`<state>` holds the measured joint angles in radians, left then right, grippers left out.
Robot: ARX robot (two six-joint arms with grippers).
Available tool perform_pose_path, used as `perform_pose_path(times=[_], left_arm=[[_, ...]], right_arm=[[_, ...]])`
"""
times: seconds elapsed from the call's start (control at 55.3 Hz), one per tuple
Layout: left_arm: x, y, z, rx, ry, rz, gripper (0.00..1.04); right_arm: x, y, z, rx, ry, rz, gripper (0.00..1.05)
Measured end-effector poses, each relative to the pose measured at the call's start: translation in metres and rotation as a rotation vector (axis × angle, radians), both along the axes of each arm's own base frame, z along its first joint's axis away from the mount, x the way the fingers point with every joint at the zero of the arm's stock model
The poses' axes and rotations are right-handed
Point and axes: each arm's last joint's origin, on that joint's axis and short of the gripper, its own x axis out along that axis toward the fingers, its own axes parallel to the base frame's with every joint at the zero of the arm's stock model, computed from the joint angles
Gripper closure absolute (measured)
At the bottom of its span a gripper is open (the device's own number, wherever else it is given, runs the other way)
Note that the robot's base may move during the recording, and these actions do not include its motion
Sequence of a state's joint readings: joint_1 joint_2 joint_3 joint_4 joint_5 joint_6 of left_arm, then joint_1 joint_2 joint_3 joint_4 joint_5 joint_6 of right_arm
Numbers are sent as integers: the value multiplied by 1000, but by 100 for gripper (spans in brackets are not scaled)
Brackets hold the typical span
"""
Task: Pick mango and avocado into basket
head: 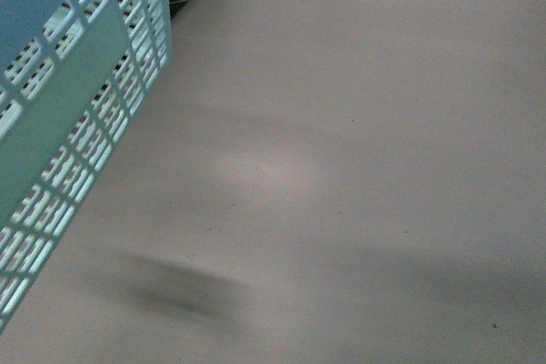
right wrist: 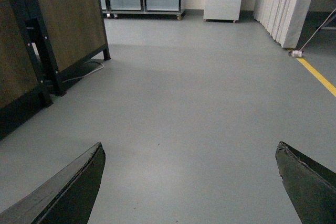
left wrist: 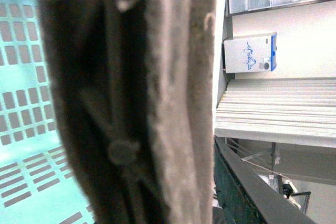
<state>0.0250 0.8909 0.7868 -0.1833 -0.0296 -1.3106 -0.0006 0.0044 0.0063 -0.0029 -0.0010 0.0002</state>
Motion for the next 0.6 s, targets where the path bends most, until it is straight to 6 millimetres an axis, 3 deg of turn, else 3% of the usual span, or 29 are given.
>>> perform_pose_path(times=[0.597], left_arm=[[1, 0, -1, 0, 6, 0, 78]], right_arm=[[0, 0, 0, 0, 0, 0, 8]])
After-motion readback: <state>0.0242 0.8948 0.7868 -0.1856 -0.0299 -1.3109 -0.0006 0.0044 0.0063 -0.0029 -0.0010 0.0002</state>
